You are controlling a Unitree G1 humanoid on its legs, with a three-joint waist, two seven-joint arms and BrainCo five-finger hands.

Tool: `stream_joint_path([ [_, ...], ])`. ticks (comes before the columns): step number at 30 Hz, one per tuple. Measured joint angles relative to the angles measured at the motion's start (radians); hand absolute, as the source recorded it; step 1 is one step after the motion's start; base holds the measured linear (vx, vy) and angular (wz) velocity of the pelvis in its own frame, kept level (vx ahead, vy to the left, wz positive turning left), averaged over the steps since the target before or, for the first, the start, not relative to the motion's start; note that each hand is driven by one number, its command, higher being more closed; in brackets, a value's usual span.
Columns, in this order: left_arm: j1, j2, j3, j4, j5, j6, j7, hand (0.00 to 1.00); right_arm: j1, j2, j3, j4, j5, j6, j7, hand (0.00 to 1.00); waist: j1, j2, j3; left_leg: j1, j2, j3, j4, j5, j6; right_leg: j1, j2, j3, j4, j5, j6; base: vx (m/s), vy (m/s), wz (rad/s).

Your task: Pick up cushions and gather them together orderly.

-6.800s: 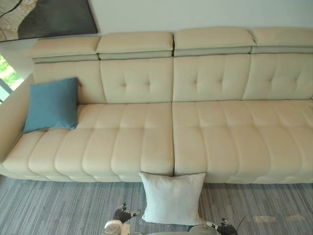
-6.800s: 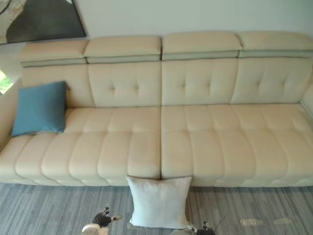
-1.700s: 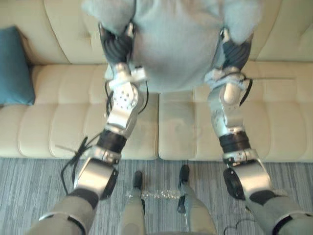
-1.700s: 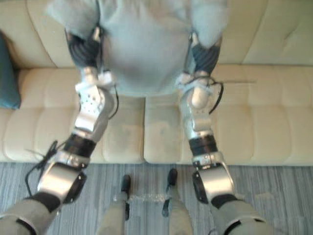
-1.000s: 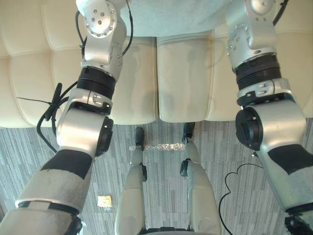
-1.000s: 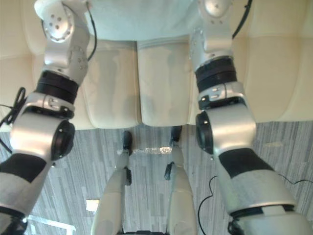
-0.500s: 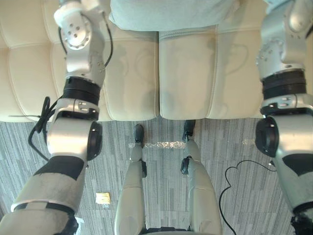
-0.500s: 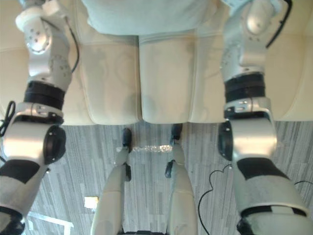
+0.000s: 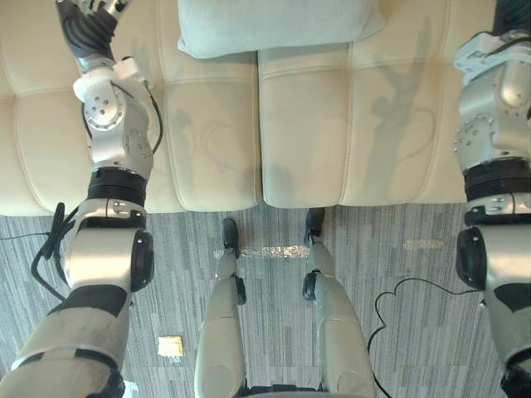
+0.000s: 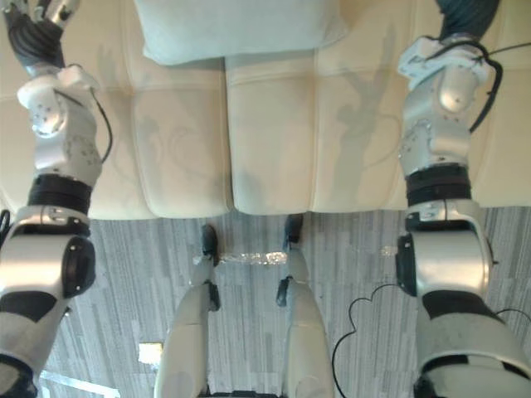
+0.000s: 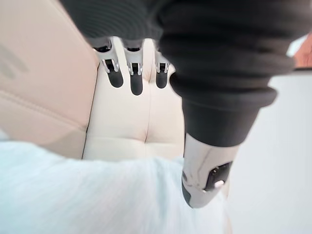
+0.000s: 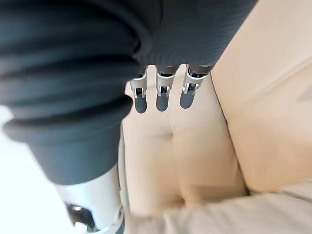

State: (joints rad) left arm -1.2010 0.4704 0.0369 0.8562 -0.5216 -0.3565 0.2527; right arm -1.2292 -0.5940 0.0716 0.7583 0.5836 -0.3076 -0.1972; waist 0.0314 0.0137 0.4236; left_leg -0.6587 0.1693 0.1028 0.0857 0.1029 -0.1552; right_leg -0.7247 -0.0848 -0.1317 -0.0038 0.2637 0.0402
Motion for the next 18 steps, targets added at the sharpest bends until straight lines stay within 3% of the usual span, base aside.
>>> stream_joint_path([
  [9, 0.065, -0.12, -0.058, -0.033, 0.004, -0.002, 0.004, 0.0, 0.085, 0.094, 0.094, -0.062, -0.184, 0.032, -0.01, 0.0, -0.007, -0.001, -0.001, 0.058, 0.002, -0.001, -0.002, -0.001, 0.0, 0.063, 0.008, 0.001, -0.007, -0.001, -0.001, -0.03, 0.02, 0.0],
  [12, 0.259, -0.194, -0.093, -0.12, 0.061, -0.001, 0.004, 0.0, 0.303, 0.158, 0.07, -0.185, -0.243, 0.031, -0.013, 0.0, -0.012, -0.005, -0.003, 0.11, -0.001, -0.002, -0.008, -0.01, 0.004, 0.115, 0.008, 0.001, -0.008, -0.021, -0.012, -0.02, 0.009, 0.03],
  [16, 0.575, -0.327, -0.141, -0.139, 0.114, 0.017, -0.006, 0.0, 0.64, 0.315, -0.02, -0.236, -0.273, 0.04, -0.007, 0.0, -0.008, -0.006, -0.004, 0.204, 0.0, -0.001, -0.007, -0.036, 0.009, 0.202, 0.009, -0.004, 0.015, -0.063, -0.013, 0.01, 0.0, -0.01],
  [18, 0.747, -0.382, -0.156, -0.136, 0.149, 0.035, -0.039, 0.0, 0.808, 0.394, -0.047, -0.236, -0.297, 0.045, 0.009, 0.0, -0.007, -0.02, -0.02, 0.259, 0.002, 0.009, 0.0, -0.058, 0.012, 0.236, 0.007, -0.004, 0.057, -0.107, -0.013, 0.05, -0.008, -0.1],
])
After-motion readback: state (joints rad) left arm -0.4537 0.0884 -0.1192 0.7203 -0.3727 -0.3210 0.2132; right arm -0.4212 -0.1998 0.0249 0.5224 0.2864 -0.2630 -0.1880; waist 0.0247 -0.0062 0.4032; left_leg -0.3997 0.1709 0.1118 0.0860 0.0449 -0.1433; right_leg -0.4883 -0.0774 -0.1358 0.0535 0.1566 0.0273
